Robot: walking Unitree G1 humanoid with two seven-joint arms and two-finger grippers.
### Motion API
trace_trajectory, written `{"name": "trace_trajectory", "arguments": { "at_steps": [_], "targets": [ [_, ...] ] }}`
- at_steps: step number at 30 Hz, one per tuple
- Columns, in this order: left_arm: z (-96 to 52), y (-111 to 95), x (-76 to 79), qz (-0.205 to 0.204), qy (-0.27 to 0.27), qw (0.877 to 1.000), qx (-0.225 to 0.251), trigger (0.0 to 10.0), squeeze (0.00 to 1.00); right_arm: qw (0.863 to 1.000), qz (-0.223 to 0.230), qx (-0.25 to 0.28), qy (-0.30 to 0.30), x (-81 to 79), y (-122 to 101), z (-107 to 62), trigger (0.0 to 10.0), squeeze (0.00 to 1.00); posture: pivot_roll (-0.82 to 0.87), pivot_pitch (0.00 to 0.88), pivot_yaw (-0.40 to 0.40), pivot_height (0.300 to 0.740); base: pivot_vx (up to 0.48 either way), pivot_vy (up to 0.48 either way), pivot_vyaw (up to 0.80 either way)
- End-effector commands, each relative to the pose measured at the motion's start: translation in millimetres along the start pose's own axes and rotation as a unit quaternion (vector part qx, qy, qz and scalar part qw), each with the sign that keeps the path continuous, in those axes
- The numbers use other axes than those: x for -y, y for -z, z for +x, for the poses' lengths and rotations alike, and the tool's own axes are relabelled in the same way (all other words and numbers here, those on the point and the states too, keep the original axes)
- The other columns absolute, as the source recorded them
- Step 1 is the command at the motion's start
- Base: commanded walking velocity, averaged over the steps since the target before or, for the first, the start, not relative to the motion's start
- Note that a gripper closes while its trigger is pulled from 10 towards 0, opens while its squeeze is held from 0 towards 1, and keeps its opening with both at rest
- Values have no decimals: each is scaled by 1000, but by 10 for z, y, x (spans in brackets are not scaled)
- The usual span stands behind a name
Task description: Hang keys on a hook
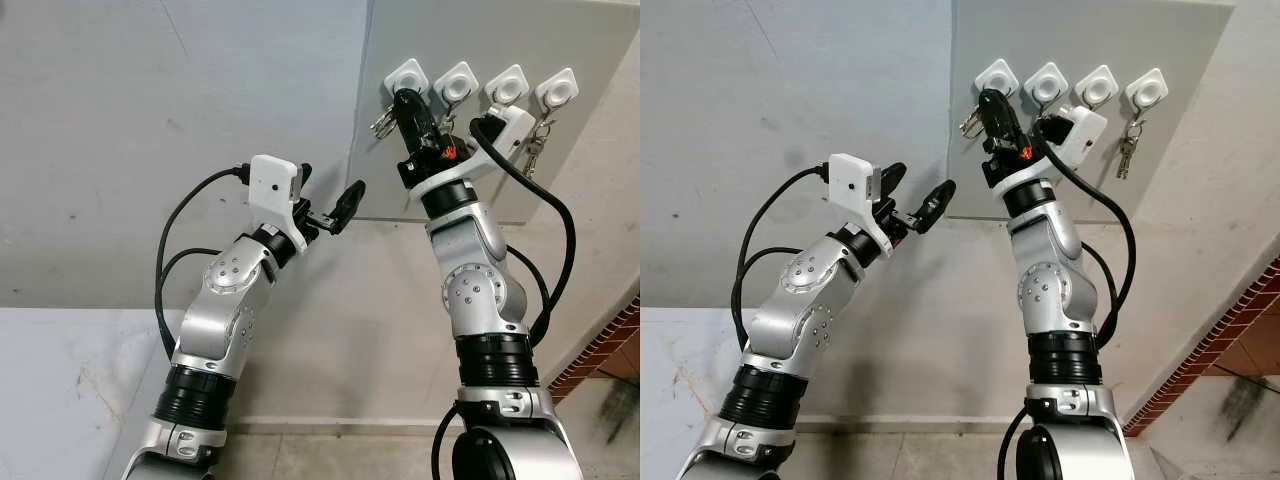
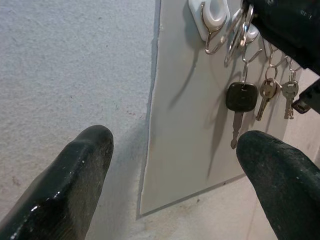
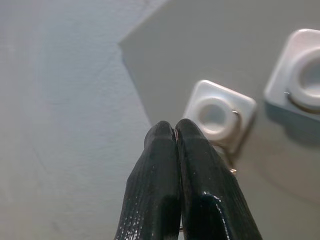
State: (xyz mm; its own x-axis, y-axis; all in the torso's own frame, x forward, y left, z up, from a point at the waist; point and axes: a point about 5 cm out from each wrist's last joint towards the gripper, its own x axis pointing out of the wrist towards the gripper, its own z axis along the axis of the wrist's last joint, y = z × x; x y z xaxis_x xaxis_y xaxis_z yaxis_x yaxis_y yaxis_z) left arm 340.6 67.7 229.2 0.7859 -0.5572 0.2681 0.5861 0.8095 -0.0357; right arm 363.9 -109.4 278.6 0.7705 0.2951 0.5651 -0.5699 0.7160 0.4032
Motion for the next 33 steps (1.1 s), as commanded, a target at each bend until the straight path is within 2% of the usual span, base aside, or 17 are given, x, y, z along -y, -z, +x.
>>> {"name": "trace_trajectory", "arguments": {
  "at_steps": [1, 6, 10, 18, 32, 33],
  "targets": [
    [-17, -21, -11, 3, -2, 1000, 3, 10000, 0, 1000, -5, 3, 4, 10, -25, 15, 10000, 0, 27, 0, -34, 740, 0, 0, 0],
    [-14, -17, -1, 1, -2, 1000, 3, 10000, 0, 1000, -4, 8, 2, 27, -28, 8, 10000, 0, 24, 0, -34, 740, 0, 0, 0],
    [-1, -22, 9, 1, 1, 1000, 5, 10000, 0, 999, 22, 4, -37, -53, -32, 27, 10000, 0, 23, 0, -35, 740, 0, 0, 0],
    [-3, -21, 8, 2, 1, 1000, 5, 10000, 0, 997, 39, 23, -63, -118, -64, 40, 10000, 0, 23, 0, -34, 740, 0, 0, 0],
    [-3, -22, 4, 2, 0, 1000, 5, 10000, 0, 997, 31, 61, -43, -12, -208, 122, 10000, 0, 24, 0, -34, 740, 0, 0, 0],
    [-3, -23, 4, 2, 0, 1000, 5, 10000, 0, 997, 29, 65, -34, 31, -230, 125, 10000, 0, 24, 0, -34, 740, 0, 0, 0]
  ]
}}
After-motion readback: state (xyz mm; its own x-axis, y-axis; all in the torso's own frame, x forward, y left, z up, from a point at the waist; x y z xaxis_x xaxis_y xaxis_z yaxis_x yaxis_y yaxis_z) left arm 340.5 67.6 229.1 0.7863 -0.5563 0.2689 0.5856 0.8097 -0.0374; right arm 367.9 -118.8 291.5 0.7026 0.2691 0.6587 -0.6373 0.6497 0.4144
